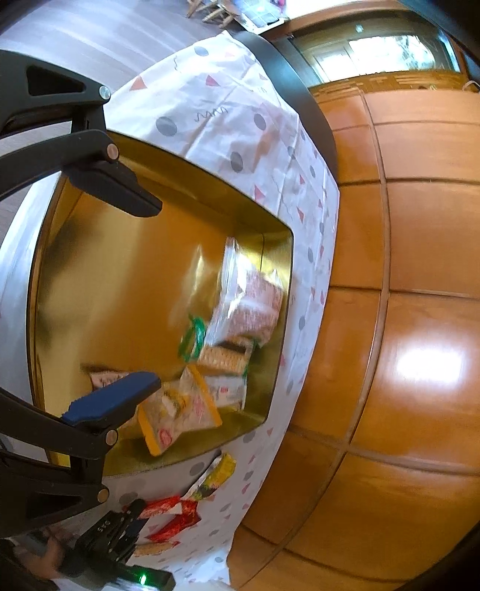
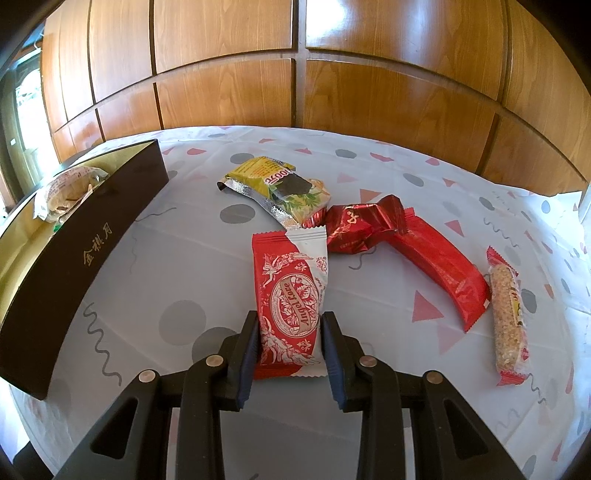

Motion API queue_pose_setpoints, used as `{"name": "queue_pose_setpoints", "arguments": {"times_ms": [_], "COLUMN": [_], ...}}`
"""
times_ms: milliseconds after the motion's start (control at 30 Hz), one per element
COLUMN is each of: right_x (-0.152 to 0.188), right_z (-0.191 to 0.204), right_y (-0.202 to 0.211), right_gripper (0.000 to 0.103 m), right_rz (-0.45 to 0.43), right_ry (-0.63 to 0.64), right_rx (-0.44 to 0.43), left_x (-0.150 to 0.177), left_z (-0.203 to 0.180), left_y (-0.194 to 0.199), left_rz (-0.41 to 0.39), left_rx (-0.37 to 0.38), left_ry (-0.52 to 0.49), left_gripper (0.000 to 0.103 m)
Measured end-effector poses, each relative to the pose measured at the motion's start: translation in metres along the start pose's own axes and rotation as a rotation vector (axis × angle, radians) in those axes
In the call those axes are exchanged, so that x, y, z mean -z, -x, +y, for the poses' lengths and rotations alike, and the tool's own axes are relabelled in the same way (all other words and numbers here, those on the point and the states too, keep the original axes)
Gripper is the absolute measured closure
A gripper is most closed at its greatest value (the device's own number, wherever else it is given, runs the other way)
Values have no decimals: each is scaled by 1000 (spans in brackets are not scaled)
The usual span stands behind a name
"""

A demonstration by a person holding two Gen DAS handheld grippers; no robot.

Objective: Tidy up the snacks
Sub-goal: 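Release the bread bag into the tin and withdraw the left gripper, then carry the red-and-white packet into the gold tin with the right gripper and release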

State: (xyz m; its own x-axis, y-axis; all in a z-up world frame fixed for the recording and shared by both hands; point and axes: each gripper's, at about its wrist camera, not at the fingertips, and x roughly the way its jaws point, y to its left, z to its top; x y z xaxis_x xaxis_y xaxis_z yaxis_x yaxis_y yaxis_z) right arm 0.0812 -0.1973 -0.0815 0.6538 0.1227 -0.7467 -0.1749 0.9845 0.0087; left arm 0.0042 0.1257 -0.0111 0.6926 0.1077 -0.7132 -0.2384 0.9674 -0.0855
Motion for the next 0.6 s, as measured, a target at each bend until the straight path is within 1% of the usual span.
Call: {"name": "queue_pose_setpoints", "arguments": {"times_ms": [133,167,200,233,267,300,400,467,600], "right_x": [-1,-3,-7,-10,-15,-21,-37,-47,-65], "right_z": [-1,-2,-4,-6,-5,-2,14,32,69], "right_y": [3,4,8,13,23,32,47,56,61], "right_gripper": [71,71,72,72,72,72,72,72,72], "right_rz": [23,40,65,58,29,5,-17,-36,-40], "right_ry": [-14,-28,-69,-101,-118,-113,-81,-38,28], "right_rx": [-1,-5,-21,-46,-70,-84,-151,-191,-281], "left_x": [3,4,5,7,7,8,8,9,9], "left_z": [12,14,15,16,17,18,16,13,11], "left_y": [-1,-1,-1,-1,-2,-3,-4,-3,-2], "left_rz": [6,6,7,9,10,14,17,10,10], "left_rx": [-20,-22,-27,-30,-31,-30,-20,-14,-6], "left_ry": [14,15,14,14,15,18,20,13,2], "left_gripper": [17,17,17,17,17,17,17,17,17]}}
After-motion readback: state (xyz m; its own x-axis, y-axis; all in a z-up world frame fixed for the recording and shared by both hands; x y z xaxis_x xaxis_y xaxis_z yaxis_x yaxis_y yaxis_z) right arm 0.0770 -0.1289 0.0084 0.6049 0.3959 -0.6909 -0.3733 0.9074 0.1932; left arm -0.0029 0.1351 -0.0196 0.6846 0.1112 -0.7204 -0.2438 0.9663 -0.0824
